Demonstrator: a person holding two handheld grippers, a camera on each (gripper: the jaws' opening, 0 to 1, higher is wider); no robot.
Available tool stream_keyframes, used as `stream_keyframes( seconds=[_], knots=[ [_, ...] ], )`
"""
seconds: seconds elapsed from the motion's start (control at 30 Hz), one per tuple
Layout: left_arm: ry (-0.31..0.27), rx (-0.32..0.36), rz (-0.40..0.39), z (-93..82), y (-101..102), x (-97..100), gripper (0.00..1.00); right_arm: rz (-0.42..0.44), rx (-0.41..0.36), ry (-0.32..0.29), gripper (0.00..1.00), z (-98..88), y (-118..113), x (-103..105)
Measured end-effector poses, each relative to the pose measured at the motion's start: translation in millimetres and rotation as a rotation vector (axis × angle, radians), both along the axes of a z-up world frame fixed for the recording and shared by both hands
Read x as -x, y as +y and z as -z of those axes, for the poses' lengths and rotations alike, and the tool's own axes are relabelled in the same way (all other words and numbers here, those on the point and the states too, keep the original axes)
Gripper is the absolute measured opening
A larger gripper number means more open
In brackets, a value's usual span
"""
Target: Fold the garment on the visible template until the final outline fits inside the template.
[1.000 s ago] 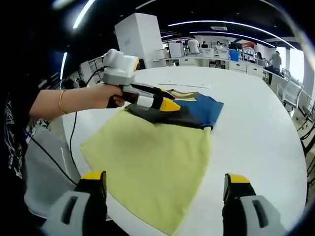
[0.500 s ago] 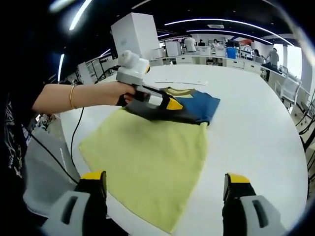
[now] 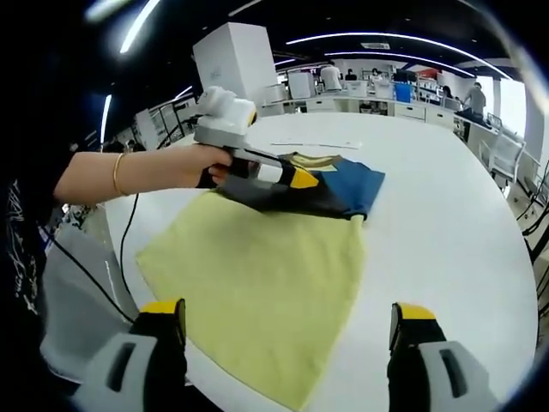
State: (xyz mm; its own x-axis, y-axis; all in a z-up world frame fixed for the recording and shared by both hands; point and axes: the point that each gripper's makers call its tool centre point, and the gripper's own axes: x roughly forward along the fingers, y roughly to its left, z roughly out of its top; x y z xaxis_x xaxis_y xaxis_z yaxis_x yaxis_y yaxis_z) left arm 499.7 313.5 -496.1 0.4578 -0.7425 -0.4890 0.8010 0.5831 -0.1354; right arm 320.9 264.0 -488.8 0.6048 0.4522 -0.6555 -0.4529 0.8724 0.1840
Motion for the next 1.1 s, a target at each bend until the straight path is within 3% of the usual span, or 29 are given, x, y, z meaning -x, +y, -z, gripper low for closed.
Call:
stream_keyframes(
  seconds=[0.37, 0.77, 1.1],
  knots=[
    [0.012, 0.028, 0.045, -6.1, -9, 35.1, 0.01, 0.002, -0.007, -0.009, 0.99, -2.7, 1, 3],
    [0.053, 0.008, 0.080, 12.5, -13, 65.4, 0.01, 0.004, -0.011, -0.016, 0.99, -5.6, 1, 5],
    [0.055, -0.109, 0.136, 31.4, -8, 79.1, 0.04, 0.005, -0.015, -0.011, 0.99, -4.8, 2, 7]
  ],
)
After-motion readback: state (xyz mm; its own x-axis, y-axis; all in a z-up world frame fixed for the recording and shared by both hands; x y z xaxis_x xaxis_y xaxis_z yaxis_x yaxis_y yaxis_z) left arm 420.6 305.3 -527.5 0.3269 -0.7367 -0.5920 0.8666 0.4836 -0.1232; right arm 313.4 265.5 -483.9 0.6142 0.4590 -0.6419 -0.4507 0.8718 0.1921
